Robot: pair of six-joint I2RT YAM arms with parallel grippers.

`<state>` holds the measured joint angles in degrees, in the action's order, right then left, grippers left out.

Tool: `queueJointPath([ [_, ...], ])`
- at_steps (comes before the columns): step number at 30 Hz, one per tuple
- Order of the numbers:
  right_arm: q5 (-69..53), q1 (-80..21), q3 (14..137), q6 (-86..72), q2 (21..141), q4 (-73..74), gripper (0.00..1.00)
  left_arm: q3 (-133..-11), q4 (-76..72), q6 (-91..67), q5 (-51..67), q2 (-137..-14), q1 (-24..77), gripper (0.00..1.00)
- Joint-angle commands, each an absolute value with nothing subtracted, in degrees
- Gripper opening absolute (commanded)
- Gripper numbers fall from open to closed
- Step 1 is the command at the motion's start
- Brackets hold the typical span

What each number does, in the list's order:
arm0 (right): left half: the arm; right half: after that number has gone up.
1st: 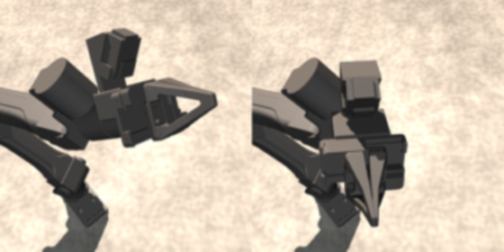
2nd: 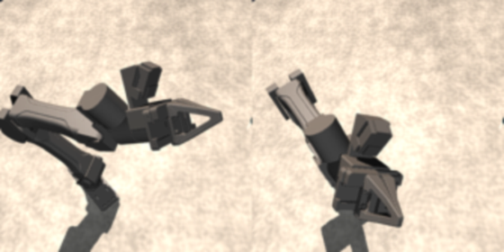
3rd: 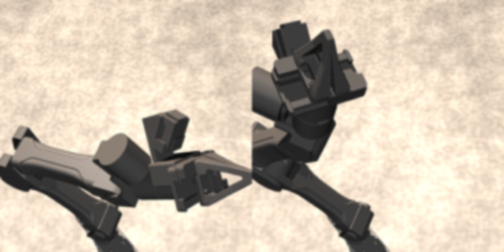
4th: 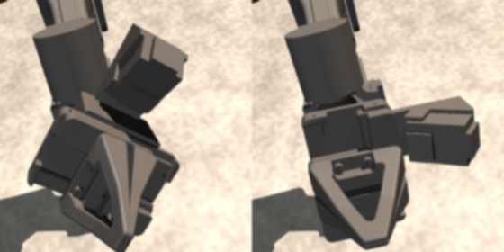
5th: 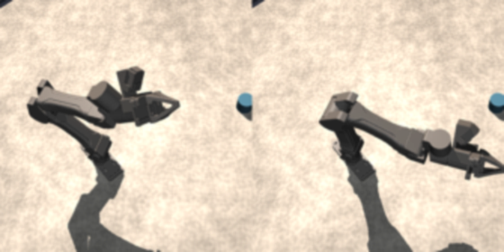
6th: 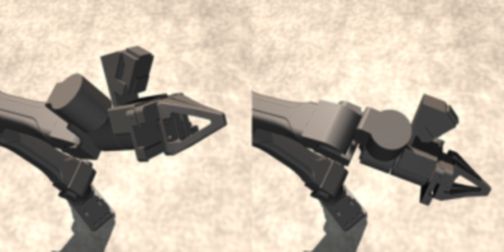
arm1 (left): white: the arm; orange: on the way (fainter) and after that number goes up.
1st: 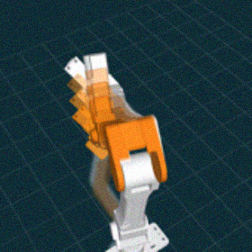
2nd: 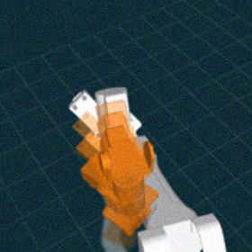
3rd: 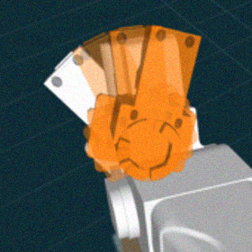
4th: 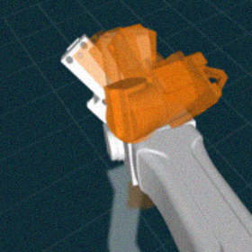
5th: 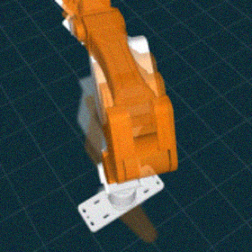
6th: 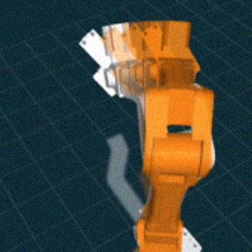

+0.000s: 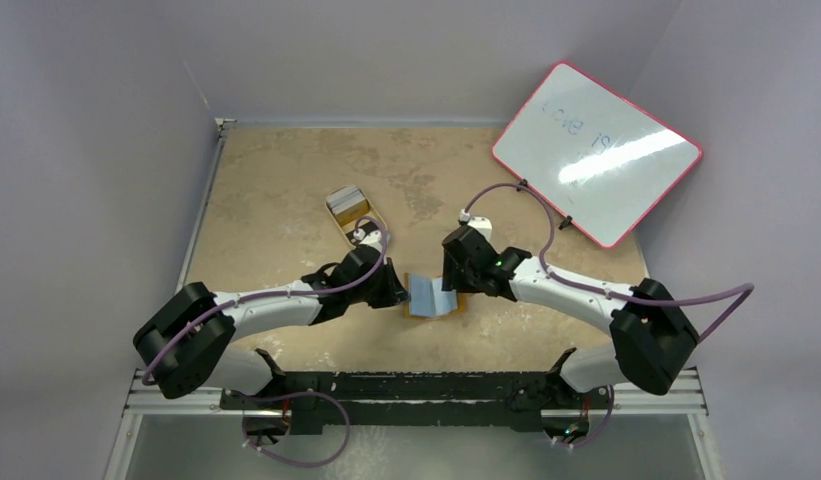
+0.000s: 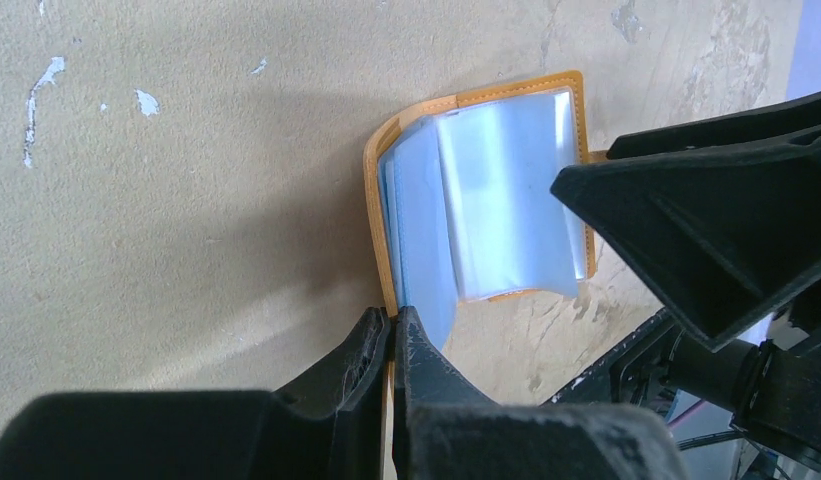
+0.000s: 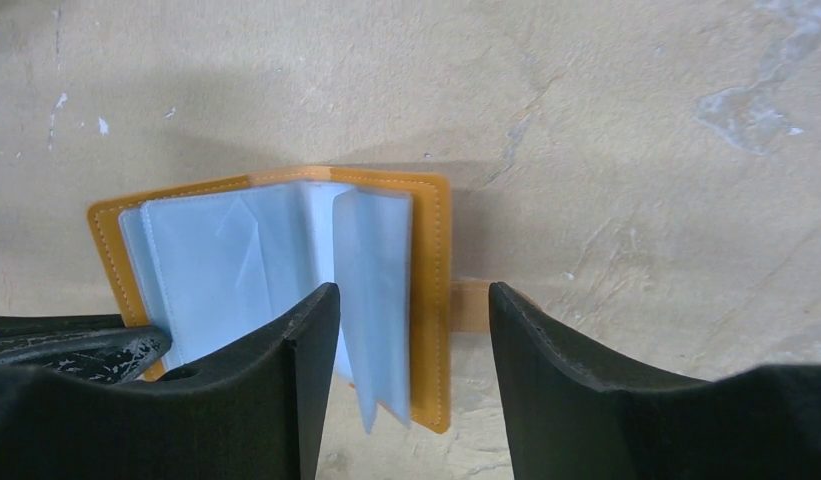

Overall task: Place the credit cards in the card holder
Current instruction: Open the card holder at the center of the board.

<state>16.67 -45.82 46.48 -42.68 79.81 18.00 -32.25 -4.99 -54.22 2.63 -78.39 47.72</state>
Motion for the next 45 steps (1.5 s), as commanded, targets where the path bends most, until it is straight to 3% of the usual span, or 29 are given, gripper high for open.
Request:
queueJointPath([
  [1, 22.3, -46.0, 50.6, -42.4, 79.2, 24.0, 0.57, -32.7, -6.2, -52.8, 1.1, -76.7, 48.1, 0.0],
  [6, 19.5, -46.5, 53.8, -42.1, 75.2, 25.0, 0.49, -32.9, -6.4, -53.1, 1.2, -76.6, 48.2, 0.0],
  [12, 5.0, -46.8, 49.1, -43.9, 71.1, 8.9, 0.38, -33.1, -7.4, -54.4, 1.6, -75.9, 48.5, 0.0],
  [21, 0.3, -47.1, 45.7, -46.7, 79.3, 0.6, 0.36, -33.8, -6.1, -53.9, 1.0, -75.5, 48.6, 0.0],
  [28, 9.3, -47.1, 44.4, -47.4, 82.1, 6.3, 0.47, -33.0, -3.9, -53.9, -1.8, -75.5, 48.6, 0.01],
  [36, 8.0, -48.8, 43.0, -47.0, 86.0, 4.0, 0.58, -32.0, -3.3, -57.0, -5.1, -70.9, 48.6, 0.2],
  [45, 14.1, -51.2, 46.2, -48.1, 89.5, 8.5, 0.61, -44.4, 17.6, -46.6, -17.9, -62.7, 44.6, 0.34],
])
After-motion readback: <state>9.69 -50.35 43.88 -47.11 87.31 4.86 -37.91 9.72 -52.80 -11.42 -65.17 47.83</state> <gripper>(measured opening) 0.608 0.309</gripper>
